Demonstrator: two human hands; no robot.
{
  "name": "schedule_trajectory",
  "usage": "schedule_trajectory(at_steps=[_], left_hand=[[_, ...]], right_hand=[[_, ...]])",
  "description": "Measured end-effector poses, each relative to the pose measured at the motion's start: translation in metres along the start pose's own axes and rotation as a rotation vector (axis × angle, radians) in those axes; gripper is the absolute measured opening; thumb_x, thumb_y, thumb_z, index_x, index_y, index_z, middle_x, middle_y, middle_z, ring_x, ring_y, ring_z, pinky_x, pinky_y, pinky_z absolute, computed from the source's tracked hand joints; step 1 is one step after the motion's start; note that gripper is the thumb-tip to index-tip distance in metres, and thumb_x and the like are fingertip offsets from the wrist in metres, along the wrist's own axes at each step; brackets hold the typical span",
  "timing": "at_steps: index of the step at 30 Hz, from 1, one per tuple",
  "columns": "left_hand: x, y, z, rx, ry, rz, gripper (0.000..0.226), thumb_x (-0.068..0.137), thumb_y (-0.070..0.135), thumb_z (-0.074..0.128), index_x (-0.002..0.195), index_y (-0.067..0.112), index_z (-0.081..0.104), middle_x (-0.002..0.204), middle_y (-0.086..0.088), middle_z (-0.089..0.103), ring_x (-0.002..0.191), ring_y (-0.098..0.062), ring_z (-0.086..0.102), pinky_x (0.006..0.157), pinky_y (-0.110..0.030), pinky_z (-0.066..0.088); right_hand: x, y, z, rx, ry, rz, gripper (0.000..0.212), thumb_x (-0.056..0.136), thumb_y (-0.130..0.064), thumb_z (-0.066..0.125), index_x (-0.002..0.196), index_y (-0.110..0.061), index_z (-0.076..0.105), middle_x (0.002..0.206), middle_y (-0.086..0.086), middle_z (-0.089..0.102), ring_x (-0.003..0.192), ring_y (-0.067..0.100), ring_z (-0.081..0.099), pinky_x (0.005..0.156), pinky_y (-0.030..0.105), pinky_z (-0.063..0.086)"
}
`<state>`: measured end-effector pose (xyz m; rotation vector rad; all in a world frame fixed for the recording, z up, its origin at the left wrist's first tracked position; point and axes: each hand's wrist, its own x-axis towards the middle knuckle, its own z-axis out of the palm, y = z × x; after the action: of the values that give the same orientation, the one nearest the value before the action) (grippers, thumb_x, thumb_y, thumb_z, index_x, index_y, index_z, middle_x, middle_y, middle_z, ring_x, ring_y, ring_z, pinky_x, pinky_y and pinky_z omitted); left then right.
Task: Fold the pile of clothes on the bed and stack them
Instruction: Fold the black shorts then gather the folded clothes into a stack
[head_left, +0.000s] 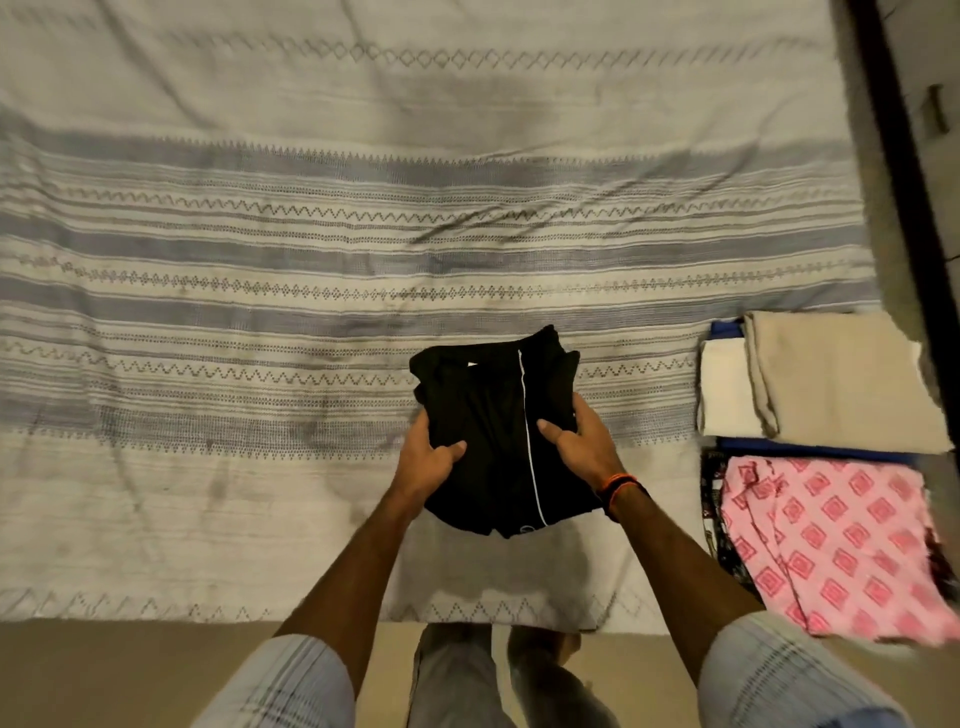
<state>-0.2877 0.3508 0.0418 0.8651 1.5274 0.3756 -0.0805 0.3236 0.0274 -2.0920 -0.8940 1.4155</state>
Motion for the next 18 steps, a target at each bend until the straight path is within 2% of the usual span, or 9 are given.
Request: schedule_trajectory(at_steps=[6, 8, 11, 14, 18], left_hand=[[-0.030, 0.020, 0.058, 0.045, -0.070, 0.043, 0.066, 0.091, 0.000, 0.063, 0.149, 0.015, 0.034, 0.140, -0.004, 0.050, 0.126, -0.019, 0.048, 0.102, -0.032, 0.041], [-0.038, 0.024, 0.080, 0.043, -0.089, 0.054, 0.066, 0.091, 0.000, 0.062, 0.149, 0.016, 0.034, 0.139, -0.003, 0.050, 0.126, -0.019, 0.049, 0.100, -0.031, 0.042], [-0.046, 0.027, 0.112, 0.051, -0.094, 0.074, 0.063, 0.091, -0.003, 0.060, 0.147, 0.014, 0.036, 0.131, 0.000, 0.050, 0.116, -0.012, 0.048, 0.094, -0.027, 0.042], [-0.059, 0.022, 0.141, 0.072, -0.075, 0.061, 0.062, 0.091, -0.003, 0.060, 0.147, 0.013, 0.037, 0.137, -0.005, 0.050, 0.123, -0.018, 0.049, 0.096, -0.029, 0.041], [-0.080, 0.023, 0.176, 0.085, -0.049, 0.057, 0.064, 0.090, -0.003, 0.062, 0.147, 0.014, 0.038, 0.141, -0.008, 0.050, 0.130, -0.027, 0.049, 0.098, -0.032, 0.042]], right_hand=[[-0.024, 0.027, -0.063, 0.045, 0.078, -0.007, 0.058, 0.090, -0.022, 0.067, 0.143, -0.021, 0.045, 0.139, 0.004, 0.056, 0.128, 0.026, 0.052, 0.111, 0.051, 0.039], [-0.028, 0.041, -0.085, 0.046, 0.099, -0.006, 0.057, 0.090, -0.023, 0.067, 0.143, -0.021, 0.046, 0.139, 0.005, 0.056, 0.127, 0.026, 0.053, 0.110, 0.051, 0.040], [-0.028, 0.061, -0.116, 0.066, 0.113, -0.017, 0.057, 0.090, -0.020, 0.067, 0.143, -0.021, 0.046, 0.139, 0.005, 0.056, 0.127, 0.025, 0.052, 0.111, 0.050, 0.040], [-0.032, 0.081, -0.144, 0.085, 0.081, -0.024, 0.057, 0.091, -0.016, 0.067, 0.144, -0.018, 0.045, 0.139, 0.005, 0.055, 0.129, 0.024, 0.051, 0.112, 0.046, 0.039], [-0.042, 0.100, -0.181, 0.087, 0.049, -0.025, 0.060, 0.090, -0.021, 0.068, 0.145, -0.019, 0.044, 0.142, 0.003, 0.054, 0.130, 0.023, 0.050, 0.113, 0.046, 0.038]])
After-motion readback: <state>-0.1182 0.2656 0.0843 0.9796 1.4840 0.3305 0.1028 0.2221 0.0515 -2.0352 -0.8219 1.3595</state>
